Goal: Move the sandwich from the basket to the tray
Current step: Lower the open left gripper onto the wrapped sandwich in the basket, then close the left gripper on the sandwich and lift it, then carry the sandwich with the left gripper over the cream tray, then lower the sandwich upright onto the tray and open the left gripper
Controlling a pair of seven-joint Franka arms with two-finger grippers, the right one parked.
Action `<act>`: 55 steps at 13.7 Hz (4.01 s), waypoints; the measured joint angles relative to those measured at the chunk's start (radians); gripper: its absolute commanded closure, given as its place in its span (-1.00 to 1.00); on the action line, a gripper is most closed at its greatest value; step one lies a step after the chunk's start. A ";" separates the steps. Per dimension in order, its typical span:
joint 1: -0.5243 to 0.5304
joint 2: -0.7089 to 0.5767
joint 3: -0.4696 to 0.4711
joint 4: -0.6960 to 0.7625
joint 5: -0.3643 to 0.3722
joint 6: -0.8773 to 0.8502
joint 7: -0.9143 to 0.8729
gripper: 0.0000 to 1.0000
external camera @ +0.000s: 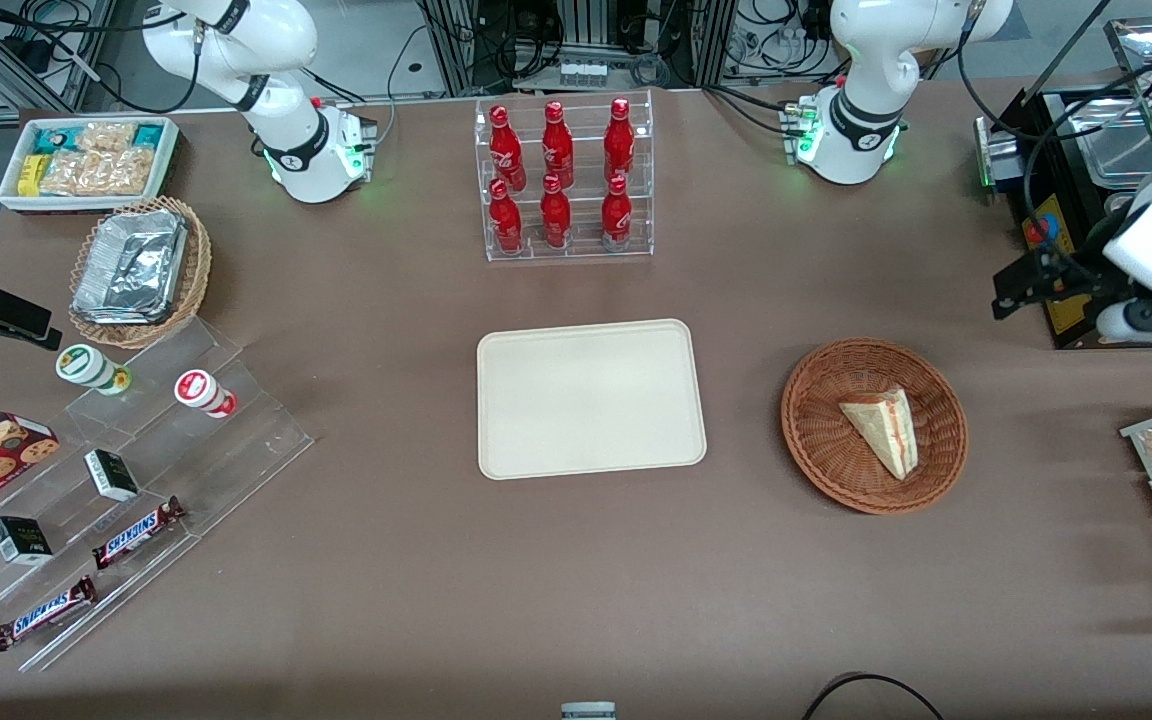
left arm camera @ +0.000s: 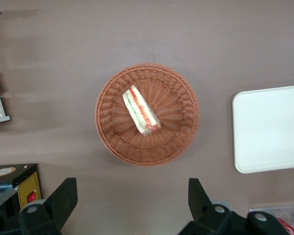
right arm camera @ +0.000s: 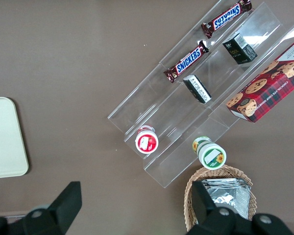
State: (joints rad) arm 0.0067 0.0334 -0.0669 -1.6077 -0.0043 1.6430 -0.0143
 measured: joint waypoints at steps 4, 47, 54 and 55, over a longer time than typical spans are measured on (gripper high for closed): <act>-0.001 -0.011 -0.004 -0.252 0.018 0.289 -0.137 -1.00; -0.538 0.532 -0.234 0.052 0.237 0.446 -0.973 1.00; -0.594 0.676 -0.233 0.066 0.308 0.590 -1.013 0.95; -0.598 0.690 -0.233 0.066 0.309 0.604 -1.016 -0.42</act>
State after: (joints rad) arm -0.5916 0.7230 -0.2998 -1.5414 0.3048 2.2475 -1.0306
